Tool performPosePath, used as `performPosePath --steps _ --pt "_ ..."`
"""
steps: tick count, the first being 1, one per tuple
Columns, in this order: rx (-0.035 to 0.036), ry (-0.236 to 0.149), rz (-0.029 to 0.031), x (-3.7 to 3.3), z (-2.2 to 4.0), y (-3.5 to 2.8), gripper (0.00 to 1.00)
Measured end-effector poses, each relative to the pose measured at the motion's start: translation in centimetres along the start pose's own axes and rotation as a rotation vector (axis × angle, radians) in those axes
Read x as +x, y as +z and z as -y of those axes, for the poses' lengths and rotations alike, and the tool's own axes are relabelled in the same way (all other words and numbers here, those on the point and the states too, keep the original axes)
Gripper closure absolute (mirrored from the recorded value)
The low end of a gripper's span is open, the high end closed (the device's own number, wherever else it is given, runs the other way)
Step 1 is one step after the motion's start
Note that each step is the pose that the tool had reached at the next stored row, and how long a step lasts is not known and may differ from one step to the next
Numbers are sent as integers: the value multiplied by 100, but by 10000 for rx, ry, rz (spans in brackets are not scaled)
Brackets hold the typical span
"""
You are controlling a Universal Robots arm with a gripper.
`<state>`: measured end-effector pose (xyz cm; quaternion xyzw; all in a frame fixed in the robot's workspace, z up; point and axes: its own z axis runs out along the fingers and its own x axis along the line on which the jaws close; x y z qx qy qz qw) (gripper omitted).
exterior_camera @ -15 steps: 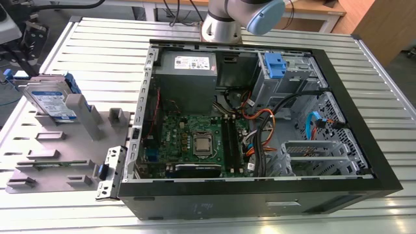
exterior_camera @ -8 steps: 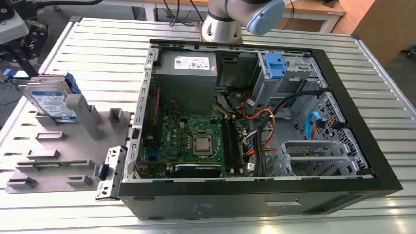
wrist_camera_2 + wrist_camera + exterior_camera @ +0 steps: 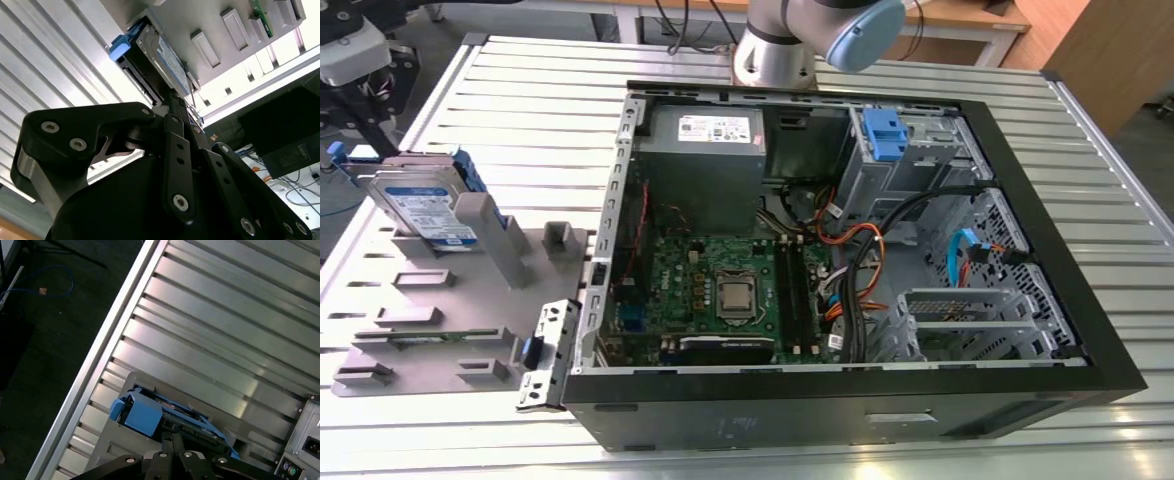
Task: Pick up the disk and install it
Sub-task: 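Pick up the disk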
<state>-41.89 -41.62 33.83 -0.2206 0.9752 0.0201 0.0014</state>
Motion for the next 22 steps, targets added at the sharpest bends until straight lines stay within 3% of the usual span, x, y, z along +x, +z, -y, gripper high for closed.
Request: performPosePath --steps 6,16,22 --pt "-9 -760 -29 0 0 0 89" --pt "-11 -936 -36 0 0 1 89" --pt "-23 -1950 -75 0 0 3 89"
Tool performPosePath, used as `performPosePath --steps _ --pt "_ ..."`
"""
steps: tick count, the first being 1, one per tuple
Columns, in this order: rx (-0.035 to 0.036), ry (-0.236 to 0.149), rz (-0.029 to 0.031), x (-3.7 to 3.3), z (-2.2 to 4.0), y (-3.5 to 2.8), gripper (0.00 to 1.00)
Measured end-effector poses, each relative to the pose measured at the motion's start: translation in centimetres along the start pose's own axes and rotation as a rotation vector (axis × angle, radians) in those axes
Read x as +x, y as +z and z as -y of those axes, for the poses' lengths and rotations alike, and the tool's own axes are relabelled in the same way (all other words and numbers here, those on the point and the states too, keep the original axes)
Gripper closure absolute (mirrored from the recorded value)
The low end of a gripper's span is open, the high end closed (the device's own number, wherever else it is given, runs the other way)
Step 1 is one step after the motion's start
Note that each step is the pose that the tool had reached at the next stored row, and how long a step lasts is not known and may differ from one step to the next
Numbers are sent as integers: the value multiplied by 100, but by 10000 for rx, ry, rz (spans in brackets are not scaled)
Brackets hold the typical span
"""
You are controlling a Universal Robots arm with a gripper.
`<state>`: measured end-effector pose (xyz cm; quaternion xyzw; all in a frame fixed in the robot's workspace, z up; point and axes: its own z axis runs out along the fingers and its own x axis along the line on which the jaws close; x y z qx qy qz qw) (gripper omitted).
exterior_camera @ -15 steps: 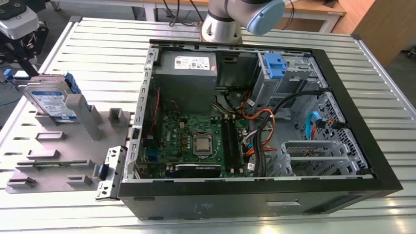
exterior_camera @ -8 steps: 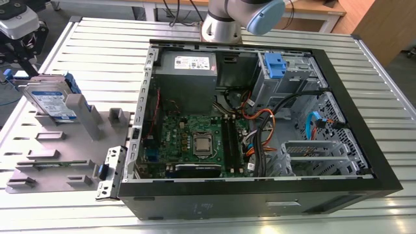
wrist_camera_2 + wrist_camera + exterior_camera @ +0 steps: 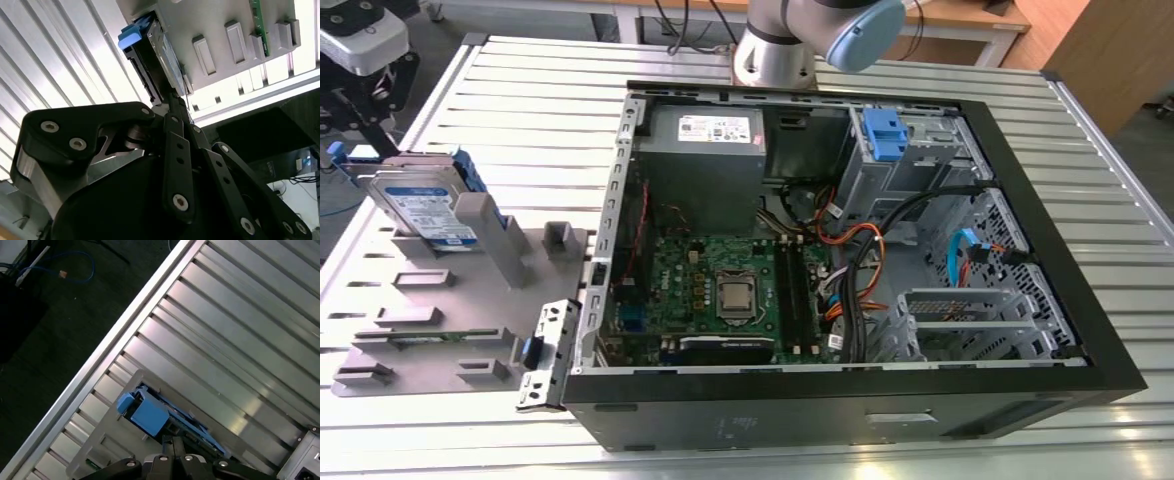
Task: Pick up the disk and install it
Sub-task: 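Pick up the disk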
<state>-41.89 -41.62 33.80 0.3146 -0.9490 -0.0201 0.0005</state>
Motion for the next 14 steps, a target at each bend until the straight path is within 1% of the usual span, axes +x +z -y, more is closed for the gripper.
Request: performPosePath --steps 10,14 --pt "-21 -1819 -71 0 0 6 89" --pt "-30 -2492 -97 0 0 8 89"
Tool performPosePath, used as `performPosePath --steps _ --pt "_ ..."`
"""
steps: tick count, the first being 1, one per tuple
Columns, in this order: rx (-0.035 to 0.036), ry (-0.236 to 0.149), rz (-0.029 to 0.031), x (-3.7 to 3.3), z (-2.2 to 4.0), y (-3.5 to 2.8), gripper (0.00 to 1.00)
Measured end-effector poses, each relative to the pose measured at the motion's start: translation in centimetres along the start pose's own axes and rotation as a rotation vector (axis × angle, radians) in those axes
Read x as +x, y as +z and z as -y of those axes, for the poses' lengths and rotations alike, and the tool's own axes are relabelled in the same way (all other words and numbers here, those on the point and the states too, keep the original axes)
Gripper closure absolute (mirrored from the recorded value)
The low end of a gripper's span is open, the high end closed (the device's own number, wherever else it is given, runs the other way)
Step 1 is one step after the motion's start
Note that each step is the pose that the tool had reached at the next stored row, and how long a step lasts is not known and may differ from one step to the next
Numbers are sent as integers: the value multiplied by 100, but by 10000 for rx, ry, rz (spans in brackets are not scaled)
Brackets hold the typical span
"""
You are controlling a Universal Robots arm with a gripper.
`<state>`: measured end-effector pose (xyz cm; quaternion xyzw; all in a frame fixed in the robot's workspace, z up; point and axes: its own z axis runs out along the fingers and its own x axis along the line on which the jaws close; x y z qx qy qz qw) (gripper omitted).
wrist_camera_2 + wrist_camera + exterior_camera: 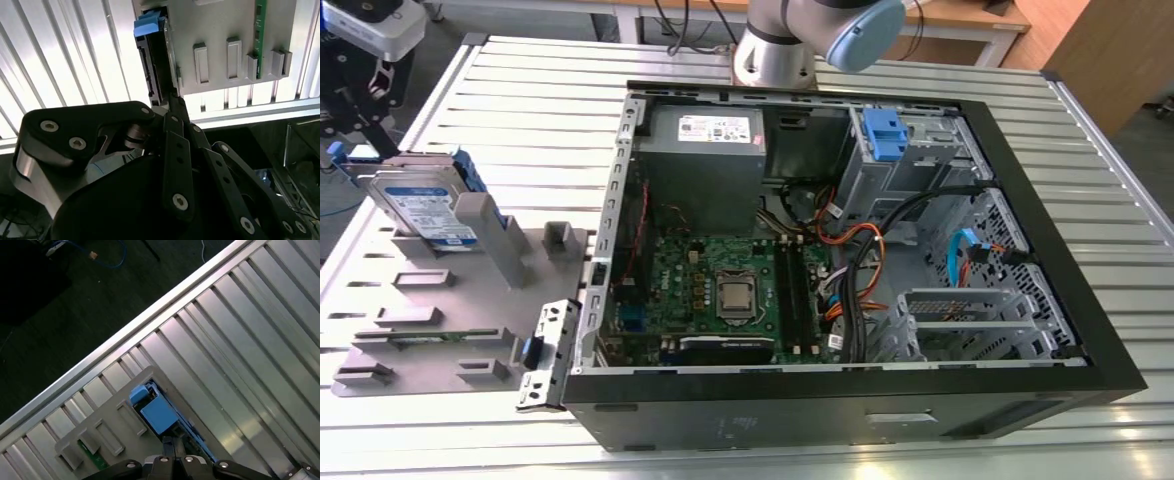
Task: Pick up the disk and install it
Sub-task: 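Pick up the disk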
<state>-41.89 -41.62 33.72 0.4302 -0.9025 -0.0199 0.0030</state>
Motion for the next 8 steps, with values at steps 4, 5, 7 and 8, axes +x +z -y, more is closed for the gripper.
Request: performPosePath --steps 4,5,7,8 --pt "-8 -714 -27 0 0 2 89" --pt "-10 -893 -35 0 0 2 89" --pt "-14 -1253 -47 0 0 4 89" --pt "-16 -1433 -55 0 1 5 89"
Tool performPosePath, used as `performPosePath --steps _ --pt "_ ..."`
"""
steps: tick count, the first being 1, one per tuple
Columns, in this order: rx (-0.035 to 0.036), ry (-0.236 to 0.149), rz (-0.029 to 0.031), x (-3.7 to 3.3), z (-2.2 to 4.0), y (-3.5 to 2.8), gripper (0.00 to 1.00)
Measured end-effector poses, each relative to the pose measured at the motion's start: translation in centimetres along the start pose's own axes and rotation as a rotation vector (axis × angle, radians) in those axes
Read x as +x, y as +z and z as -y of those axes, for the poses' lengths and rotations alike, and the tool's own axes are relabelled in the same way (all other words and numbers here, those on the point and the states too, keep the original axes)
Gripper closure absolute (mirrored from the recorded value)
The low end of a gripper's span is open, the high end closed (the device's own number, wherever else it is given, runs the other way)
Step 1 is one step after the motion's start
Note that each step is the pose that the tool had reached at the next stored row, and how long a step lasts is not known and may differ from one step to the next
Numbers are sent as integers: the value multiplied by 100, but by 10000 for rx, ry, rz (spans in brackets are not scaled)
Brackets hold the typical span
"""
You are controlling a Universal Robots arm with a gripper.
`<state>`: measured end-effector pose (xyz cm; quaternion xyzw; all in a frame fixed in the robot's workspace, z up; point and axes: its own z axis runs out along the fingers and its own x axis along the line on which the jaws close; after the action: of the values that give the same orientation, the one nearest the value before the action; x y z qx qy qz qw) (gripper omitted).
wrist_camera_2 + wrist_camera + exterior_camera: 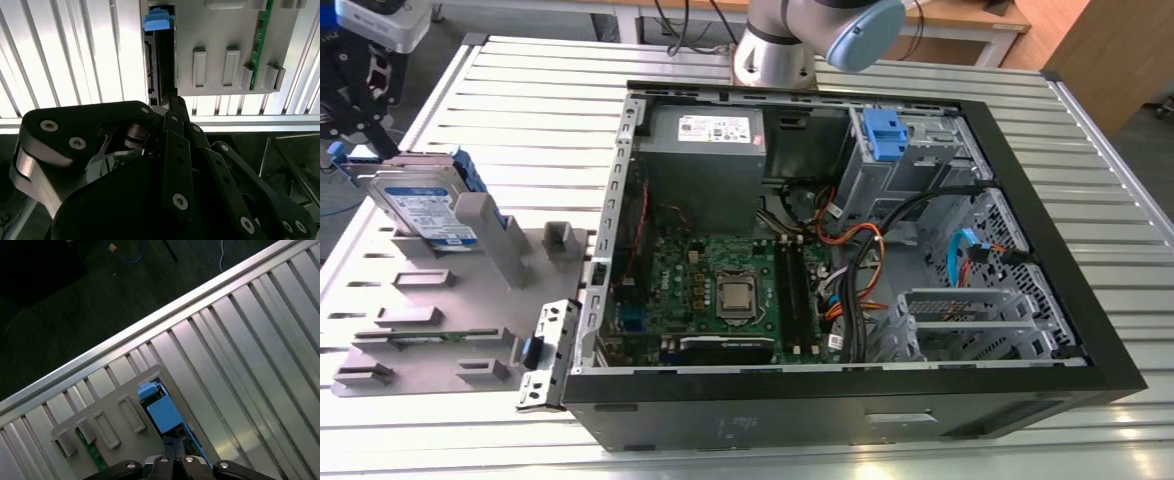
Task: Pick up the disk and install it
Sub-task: 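Pick up the disk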
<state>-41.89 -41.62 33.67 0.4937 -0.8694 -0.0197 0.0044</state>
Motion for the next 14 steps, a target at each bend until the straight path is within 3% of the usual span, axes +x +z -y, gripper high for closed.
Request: performPosePath --steps 8,14 --pt "-17 -1408 -55 0 0 5 89" --pt "-24 -2002 -77 0 0 5 89"
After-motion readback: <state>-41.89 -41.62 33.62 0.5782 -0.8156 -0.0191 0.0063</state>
